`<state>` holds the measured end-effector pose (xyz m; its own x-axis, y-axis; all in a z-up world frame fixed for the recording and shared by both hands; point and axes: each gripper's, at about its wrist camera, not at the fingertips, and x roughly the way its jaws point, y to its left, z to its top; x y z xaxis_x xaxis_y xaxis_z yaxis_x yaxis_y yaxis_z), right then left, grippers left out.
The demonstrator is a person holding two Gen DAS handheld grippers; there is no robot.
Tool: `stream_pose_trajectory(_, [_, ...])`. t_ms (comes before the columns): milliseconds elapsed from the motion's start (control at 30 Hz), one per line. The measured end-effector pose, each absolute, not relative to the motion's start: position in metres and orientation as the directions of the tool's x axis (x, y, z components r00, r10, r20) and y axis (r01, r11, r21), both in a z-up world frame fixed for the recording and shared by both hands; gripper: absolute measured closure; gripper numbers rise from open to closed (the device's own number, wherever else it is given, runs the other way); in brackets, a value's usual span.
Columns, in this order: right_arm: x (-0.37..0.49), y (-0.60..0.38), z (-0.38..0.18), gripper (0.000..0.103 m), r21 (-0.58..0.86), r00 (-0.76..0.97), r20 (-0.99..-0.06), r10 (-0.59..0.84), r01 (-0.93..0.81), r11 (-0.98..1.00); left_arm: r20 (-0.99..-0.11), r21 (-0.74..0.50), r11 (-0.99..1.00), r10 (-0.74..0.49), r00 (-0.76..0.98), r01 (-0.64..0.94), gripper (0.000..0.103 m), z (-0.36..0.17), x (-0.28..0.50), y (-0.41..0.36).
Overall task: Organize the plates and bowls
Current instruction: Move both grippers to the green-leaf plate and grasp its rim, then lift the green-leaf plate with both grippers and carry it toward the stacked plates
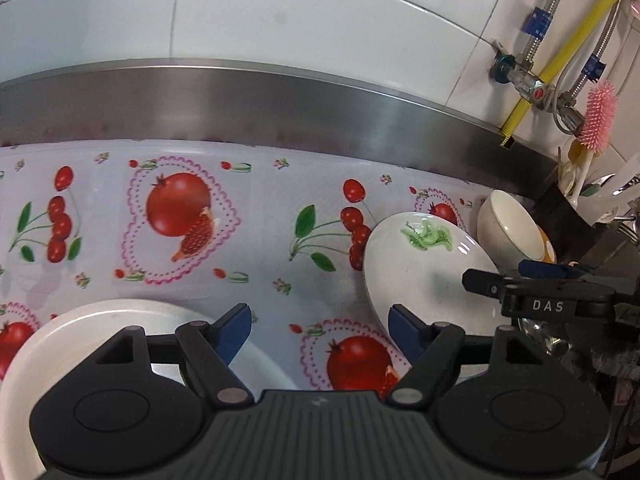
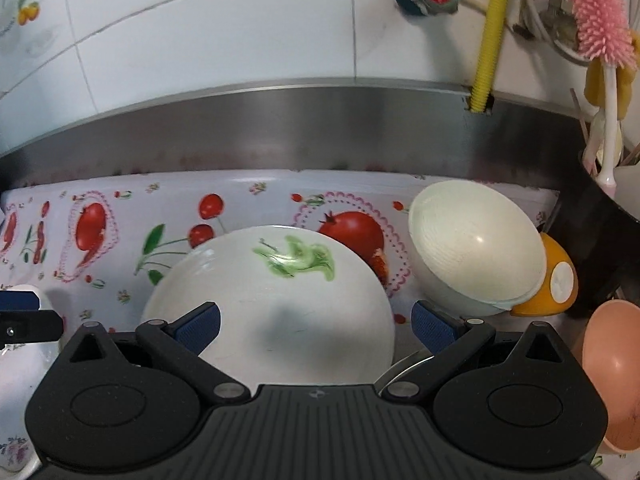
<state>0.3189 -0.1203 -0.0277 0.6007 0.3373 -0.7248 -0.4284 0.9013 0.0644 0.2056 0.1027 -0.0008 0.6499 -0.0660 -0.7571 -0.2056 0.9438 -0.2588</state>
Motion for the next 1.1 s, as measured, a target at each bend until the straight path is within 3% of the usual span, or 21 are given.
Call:
stream_pose_trajectory(367, [0.311, -0.132, -0.035, 0.096, -0.027, 0.586, -0.768, 0.258, -0.432, 0.901, -0.759, -0.281, 0.943, -0.104, 0.643, -0.179, 0.000, -0.010, 0.230, 0.088])
stream_pose_trajectory(1100, [0.319, -0.107, -0.052, 0.096, 0.001, 0.501, -0.815, 0.291, -0.501, 0.866, -0.761, -0.333, 0.937, -0.204, 0.616, -0.101, 0.000, -0.040, 0.273, 0.074])
